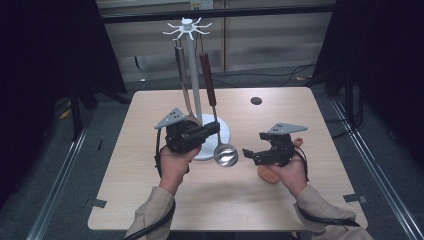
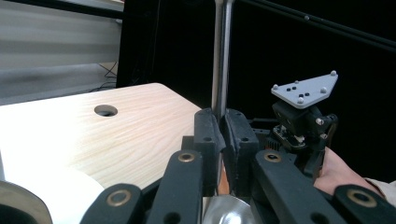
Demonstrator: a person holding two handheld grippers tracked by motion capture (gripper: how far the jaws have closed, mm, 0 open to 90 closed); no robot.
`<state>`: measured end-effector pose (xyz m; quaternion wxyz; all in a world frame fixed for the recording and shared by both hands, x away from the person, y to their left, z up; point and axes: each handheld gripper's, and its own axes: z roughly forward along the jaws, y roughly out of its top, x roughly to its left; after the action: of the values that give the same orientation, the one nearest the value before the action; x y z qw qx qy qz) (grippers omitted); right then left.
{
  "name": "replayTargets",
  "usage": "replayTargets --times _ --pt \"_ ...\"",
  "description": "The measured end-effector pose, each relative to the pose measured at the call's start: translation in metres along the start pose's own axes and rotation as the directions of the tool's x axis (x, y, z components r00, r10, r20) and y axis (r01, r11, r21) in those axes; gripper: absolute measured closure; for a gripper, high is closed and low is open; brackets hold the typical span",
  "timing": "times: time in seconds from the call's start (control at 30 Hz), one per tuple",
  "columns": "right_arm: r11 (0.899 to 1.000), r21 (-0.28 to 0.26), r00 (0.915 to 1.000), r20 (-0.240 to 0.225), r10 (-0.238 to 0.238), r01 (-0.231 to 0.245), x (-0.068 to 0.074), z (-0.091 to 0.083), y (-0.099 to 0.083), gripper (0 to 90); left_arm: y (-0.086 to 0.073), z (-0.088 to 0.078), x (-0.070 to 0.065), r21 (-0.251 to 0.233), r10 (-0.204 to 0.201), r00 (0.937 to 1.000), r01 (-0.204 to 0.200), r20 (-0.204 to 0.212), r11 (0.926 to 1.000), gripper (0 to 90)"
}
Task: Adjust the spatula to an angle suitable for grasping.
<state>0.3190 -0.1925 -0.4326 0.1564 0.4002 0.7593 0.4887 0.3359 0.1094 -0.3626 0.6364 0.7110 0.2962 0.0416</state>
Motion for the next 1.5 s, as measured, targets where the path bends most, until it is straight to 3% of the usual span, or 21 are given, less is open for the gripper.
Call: replayTargets --times 0.43,0.63,1.5 --pt "1.000 0.007 0.9999 -0.010 -0.004 0.004 0.001 0.001 -0.001 7.0 0.018 0.000 0.004 -0.033 -0.001 0.9996 0.002 0.029 0.9995 84.8" --pt "1.000 0.011 0.9999 -0.014 -0.001 0.001 0.000 0.002 -0.001 7.2 0.029 0.000 0.009 -0.041 0.011 0.9998 -0.010 0.018 0.9991 84.8" --pt "1.000 0.018 0.9992 -0.040 0.002 -0.001 -0.001 0.003 -0.001 8.0 0.035 -0.001 0.033 -0.056 -0.011 0.9997 0.010 -0.019 0.9984 84.4"
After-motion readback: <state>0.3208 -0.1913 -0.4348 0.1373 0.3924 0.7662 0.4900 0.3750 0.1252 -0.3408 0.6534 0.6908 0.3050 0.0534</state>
